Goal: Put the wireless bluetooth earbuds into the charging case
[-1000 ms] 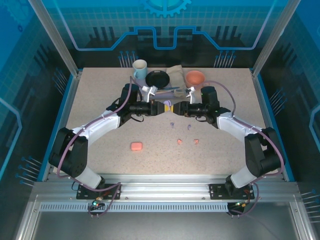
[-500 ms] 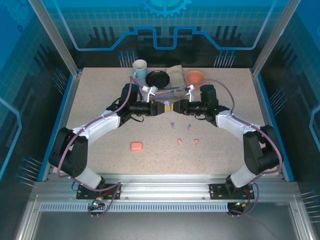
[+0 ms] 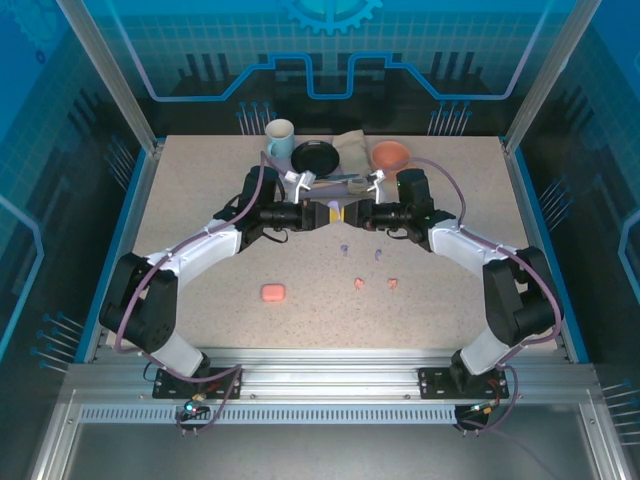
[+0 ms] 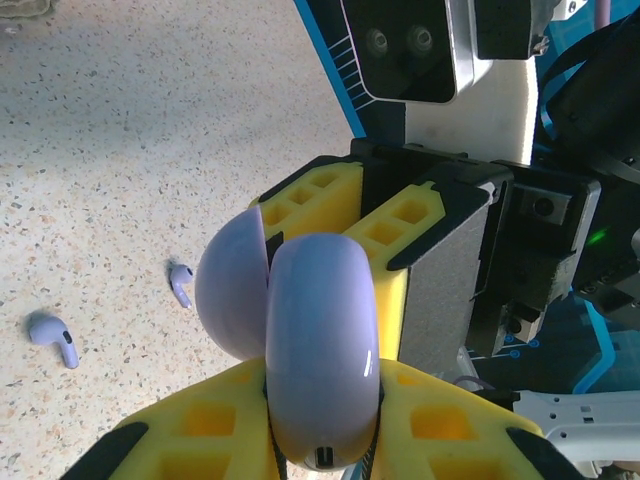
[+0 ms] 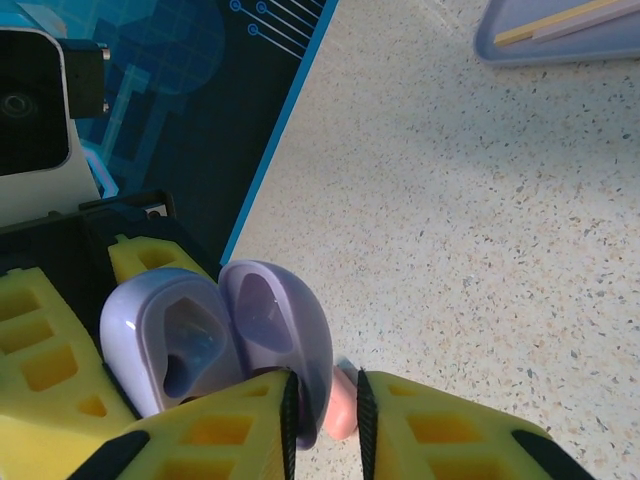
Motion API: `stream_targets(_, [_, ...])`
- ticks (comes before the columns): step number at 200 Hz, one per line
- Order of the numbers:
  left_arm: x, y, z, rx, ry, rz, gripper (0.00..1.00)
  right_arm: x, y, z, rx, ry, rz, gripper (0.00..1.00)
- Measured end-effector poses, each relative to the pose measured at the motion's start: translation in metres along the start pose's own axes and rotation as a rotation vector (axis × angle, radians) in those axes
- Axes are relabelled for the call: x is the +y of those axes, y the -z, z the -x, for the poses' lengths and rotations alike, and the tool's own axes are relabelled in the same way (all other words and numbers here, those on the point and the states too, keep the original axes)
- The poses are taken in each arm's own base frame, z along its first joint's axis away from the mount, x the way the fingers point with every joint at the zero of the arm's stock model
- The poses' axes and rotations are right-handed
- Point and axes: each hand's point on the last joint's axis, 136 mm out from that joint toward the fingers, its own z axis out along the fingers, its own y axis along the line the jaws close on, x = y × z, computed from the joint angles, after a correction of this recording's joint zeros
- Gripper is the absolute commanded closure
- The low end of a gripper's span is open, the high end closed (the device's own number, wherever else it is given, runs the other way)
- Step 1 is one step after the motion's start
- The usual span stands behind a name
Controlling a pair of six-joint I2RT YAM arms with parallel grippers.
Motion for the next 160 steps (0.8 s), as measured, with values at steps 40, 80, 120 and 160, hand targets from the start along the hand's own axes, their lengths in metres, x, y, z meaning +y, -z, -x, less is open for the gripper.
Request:
stream_targets(40, [0.000,0.000,0.000,0.001,-0.001,-0.003,0.80,0.002,0.000,0.001,0.000,0.002,0.006,0.88])
stream_targets(80, [0.000,0.000,0.001,0.001,0.002,-0.002,0.64,0.003,0.000,0.002,0.002,0.001,0.003,1.00])
stream_targets(120, [-0.003,-0.001,0.000,0.006,0.000,-0.014,0.38,0.008,0.002,0.008,0.007,0.017,-0.003,1.00])
stream_targets(160, [-0.003,0.000,-0.001,0.016,-0.009,-0.007,0.29,0.009,0.005,0.012,0.028,0.058,-0.050,1.00])
